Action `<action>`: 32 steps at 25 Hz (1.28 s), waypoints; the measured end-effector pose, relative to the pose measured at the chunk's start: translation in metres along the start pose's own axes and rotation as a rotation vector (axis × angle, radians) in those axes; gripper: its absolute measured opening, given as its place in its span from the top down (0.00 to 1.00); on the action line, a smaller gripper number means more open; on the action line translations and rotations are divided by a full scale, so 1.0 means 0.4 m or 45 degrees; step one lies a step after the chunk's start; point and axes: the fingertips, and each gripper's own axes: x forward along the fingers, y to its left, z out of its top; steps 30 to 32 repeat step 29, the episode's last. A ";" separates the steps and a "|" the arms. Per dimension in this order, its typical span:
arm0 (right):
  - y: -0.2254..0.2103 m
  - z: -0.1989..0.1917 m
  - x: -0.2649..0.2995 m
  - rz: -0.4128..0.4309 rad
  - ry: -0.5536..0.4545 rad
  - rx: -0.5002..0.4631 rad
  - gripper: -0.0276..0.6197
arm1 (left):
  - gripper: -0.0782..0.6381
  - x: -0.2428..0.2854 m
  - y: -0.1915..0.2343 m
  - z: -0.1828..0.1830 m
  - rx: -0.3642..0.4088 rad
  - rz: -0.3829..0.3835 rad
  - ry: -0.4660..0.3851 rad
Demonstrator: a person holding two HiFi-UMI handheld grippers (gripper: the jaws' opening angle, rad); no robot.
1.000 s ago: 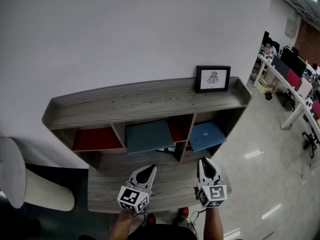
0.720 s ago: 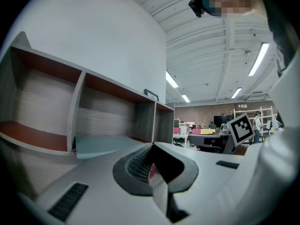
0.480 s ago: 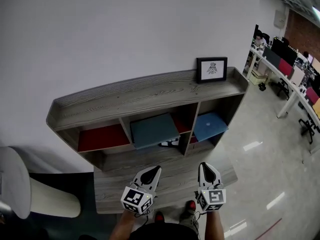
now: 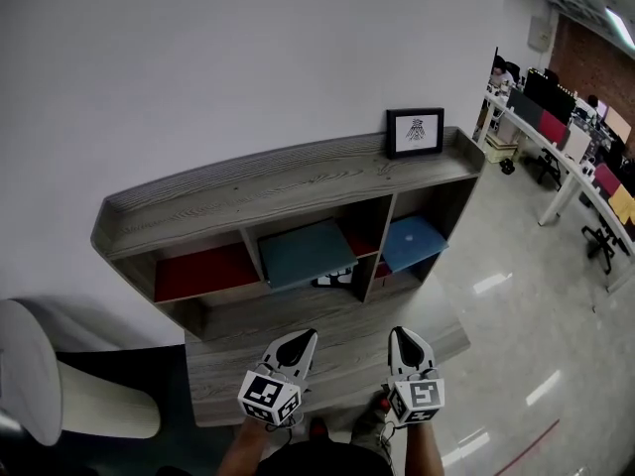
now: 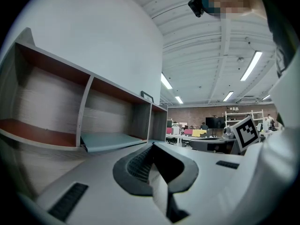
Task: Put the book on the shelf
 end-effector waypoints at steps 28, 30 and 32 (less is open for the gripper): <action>-0.005 0.005 -0.021 0.008 -0.004 -0.020 0.90 | 0.88 0.000 -0.020 0.001 0.012 -0.003 0.002; -0.006 0.004 -0.022 0.008 -0.003 -0.019 0.90 | 0.88 0.000 -0.023 0.000 0.013 -0.003 0.003; -0.006 0.004 -0.022 0.008 -0.003 -0.019 0.90 | 0.88 0.000 -0.023 0.000 0.013 -0.003 0.003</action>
